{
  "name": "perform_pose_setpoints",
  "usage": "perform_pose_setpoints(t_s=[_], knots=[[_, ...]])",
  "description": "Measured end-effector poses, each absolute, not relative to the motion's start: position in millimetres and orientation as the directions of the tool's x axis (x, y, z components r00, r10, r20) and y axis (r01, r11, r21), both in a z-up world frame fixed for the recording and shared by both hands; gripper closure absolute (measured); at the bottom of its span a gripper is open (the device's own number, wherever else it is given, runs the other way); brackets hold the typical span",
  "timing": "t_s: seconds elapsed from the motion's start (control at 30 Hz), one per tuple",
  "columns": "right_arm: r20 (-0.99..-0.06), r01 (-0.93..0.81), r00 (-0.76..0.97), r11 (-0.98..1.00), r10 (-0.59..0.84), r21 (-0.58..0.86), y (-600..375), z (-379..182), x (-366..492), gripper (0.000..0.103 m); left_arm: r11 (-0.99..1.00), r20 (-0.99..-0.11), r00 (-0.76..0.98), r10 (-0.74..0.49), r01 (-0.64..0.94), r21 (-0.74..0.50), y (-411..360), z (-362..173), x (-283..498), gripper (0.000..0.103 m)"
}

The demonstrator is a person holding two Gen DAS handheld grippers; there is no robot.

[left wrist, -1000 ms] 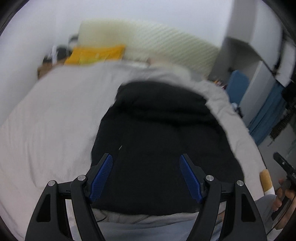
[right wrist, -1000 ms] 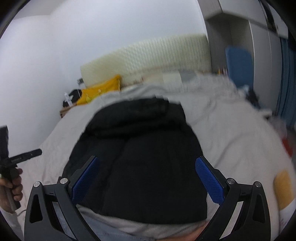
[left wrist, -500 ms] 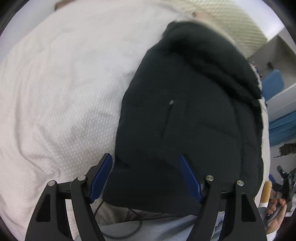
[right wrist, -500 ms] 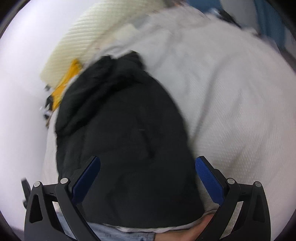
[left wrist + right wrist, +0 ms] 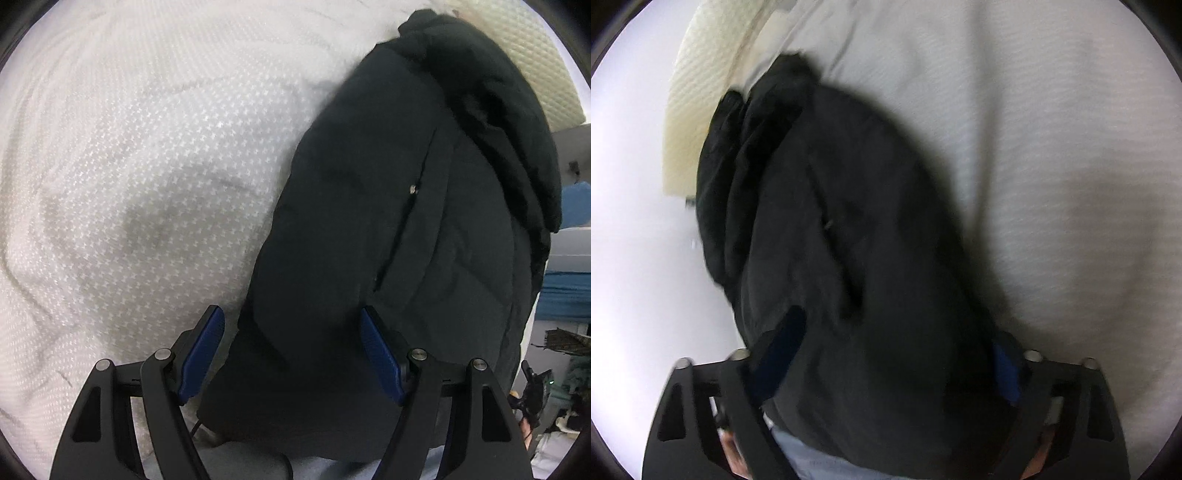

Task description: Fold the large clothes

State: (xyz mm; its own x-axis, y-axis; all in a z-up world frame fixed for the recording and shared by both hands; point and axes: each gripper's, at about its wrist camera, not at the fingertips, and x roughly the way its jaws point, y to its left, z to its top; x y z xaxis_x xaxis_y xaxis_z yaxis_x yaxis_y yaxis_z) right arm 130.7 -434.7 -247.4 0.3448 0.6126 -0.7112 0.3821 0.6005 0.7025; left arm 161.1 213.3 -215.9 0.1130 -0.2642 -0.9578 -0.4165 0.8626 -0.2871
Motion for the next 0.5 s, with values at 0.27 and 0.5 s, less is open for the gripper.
perform_pose_setpoints(t_s=[0.27, 0.5], knots=[[-0.591, 0.107, 0.388, 0.603, 0.707, 0.791, -400, -211, 133, 0.022, 0.854, -0.953, 0.062, -0.295, -0.430, -0.293, 202, -225, 168, 0.028], [-0.680, 0.319, 0.382, 0.601, 0.626, 0.733, -421, -240, 137, 0.022, 0.786, -0.903, 0.040, -0.429, -0.477, -0.394, 205, -239, 176, 0.028]])
